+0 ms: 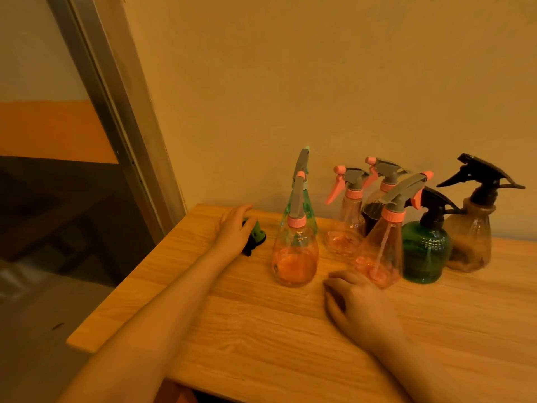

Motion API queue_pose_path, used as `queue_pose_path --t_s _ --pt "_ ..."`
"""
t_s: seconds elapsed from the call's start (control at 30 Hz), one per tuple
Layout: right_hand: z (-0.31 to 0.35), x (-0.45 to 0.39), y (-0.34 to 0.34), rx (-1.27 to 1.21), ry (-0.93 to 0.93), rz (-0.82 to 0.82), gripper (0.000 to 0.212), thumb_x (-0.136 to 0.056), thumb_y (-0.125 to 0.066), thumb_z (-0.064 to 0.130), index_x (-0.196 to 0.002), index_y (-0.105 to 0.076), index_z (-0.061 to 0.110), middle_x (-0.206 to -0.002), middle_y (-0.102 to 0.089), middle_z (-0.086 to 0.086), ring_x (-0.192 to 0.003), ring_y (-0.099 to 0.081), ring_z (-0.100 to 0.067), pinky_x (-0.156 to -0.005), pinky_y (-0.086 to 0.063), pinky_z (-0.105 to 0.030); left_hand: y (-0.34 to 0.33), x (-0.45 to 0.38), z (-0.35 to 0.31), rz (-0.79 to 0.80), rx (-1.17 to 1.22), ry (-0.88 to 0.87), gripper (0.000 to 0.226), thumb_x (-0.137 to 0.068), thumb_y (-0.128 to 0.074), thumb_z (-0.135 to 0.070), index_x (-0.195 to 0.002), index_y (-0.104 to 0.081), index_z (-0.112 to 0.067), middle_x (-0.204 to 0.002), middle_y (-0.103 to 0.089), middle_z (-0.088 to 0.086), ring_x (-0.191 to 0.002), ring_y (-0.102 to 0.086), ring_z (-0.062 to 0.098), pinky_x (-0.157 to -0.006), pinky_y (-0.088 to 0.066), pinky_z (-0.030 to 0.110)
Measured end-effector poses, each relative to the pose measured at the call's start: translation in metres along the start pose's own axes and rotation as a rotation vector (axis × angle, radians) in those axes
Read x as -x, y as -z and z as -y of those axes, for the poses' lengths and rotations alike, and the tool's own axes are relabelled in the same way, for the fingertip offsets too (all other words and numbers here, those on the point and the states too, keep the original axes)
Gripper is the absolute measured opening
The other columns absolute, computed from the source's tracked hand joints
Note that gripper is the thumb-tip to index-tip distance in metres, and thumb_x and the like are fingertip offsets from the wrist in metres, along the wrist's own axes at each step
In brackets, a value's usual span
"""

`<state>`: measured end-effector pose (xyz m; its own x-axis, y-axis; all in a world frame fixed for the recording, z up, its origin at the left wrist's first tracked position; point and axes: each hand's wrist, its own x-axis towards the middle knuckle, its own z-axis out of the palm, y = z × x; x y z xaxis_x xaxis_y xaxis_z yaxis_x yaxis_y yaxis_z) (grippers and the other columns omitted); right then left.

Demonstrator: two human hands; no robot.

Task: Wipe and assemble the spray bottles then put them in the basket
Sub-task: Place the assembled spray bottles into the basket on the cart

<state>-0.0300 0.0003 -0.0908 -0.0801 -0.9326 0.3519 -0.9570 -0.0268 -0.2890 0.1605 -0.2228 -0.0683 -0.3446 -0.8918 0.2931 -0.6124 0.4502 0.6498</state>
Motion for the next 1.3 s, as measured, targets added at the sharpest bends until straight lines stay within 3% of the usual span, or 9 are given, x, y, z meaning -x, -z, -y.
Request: queue_pose_path --t_s 0.2,0.37,0.47,0.67,0.77,0.9,1.0,1.17,1.3 --pt "0.002 0.004 0.006 -0.152 -0.085 0.012 0.063 -0.09 -0.055 0.043 -0.145 -0.03 0.025 -0.139 -0.043 0.01 -0.126 -0.041 -0.006 -0.102 -0.027 -0.016 0.006 0.058 -0.058 0.221 0.737 0.082 0.024 -0.102 -0.033 -0.019 -0.119 -0.049 -0.024 -0.119 -0.055 -0.005 -0.112 -0.053 0.011 -0.092 -0.046 0.022" --pt "0.005 0.008 0.013 -0.399 -0.095 0.024 0.085 -0.077 -0.062 0.055 -0.144 -0.011 0.041 -0.138 -0.026 0.025 -0.126 -0.035 0.005 -0.102 -0.036 -0.015 -0.001 0.097 -0.07 0.395 0.768 0.06 0.034 -0.1 -0.029 -0.033 -0.131 -0.03 -0.045 -0.137 -0.04 -0.017 -0.126 -0.041 0.002 -0.11 -0.035 0.034" --pt "0.003 0.011 0.015 -0.552 -0.126 -0.024 0.1 -0.064 -0.066 0.066 -0.146 -0.016 0.04 -0.141 -0.028 0.027 -0.125 -0.034 0.012 -0.098 -0.035 -0.012 0.002 0.115 -0.082 0.467 0.808 0.093 0.033 -0.098 -0.026 -0.04 -0.129 -0.03 -0.047 -0.125 -0.044 -0.028 -0.109 -0.046 -0.014 -0.105 -0.039 0.029" --pt "0.006 0.016 0.021 -0.674 -0.175 -0.052 0.088 -0.054 -0.069 0.075 -0.128 -0.026 0.059 -0.126 -0.034 0.038 -0.116 -0.043 0.01 -0.092 -0.043 -0.018 -0.004 0.145 -0.091 0.604 0.728 0.03 0.046 -0.091 -0.027 -0.061 -0.136 -0.024 -0.052 -0.127 -0.034 -0.035 -0.117 -0.039 -0.011 -0.108 -0.035 0.032" --pt "0.006 0.02 0.021 -0.685 -0.192 -0.058 0.088 -0.053 -0.07 0.073 -0.129 -0.029 0.056 -0.126 -0.037 0.035 -0.116 -0.046 0.005 -0.092 -0.047 -0.022 -0.004 0.141 -0.093 0.5 0.696 0.03 0.045 -0.086 -0.03 -0.058 -0.13 -0.034 -0.049 -0.131 -0.043 -0.024 -0.12 -0.045 -0.002 -0.104 -0.041 0.032" --pt "0.002 0.022 0.02 -0.692 -0.239 -0.052 0.1 -0.051 -0.072 0.065 -0.139 -0.03 0.042 -0.13 -0.038 0.026 -0.12 -0.046 -0.005 -0.094 -0.049 -0.029 -0.005 0.108 -0.087 0.105 0.613 0.052 0.032 -0.093 -0.049 -0.037 -0.124 -0.042 -0.037 -0.132 -0.049 -0.008 -0.119 -0.049 0.008 -0.092 -0.045 0.02" --pt "0.0 0.021 0.019 -0.678 -0.268 -0.063 0.104 -0.049 -0.073 0.065 -0.14 -0.031 0.04 -0.133 -0.04 0.019 -0.118 -0.047 -0.004 -0.093 -0.049 -0.025 -0.01 0.073 -0.078 -0.071 0.504 0.087 0.06 -0.085 -0.068 -0.013 -0.135 -0.036 -0.024 -0.131 -0.046 -0.003 -0.123 -0.046 0.015 -0.092 -0.044 0.022" --pt "0.001 0.021 0.02 -0.698 -0.285 -0.095 0.103 -0.044 -0.072 0.07 -0.134 -0.029 0.045 -0.122 -0.038 0.032 -0.116 -0.048 -0.003 -0.096 -0.05 -0.032 -0.033 0.023 -0.073 0.038 0.293 0.15 0.112 -0.068 -0.084 -0.025 -0.149 -0.007 -0.027 -0.151 -0.029 0.007 -0.137 -0.032 0.025 -0.109 -0.035 0.044" --pt "0.001 0.022 0.02 -0.666 -0.282 -0.107 0.108 -0.044 -0.068 0.078 -0.138 -0.028 0.043 -0.121 -0.031 0.04 -0.12 -0.045 -0.003 -0.098 -0.049 -0.036 -0.055 0.007 -0.085 0.089 0.312 0.154 0.119 -0.066 -0.085 -0.026 -0.15 0.0 -0.024 -0.152 -0.025 0.007 -0.137 -0.031 0.027 -0.109 -0.034 0.046"
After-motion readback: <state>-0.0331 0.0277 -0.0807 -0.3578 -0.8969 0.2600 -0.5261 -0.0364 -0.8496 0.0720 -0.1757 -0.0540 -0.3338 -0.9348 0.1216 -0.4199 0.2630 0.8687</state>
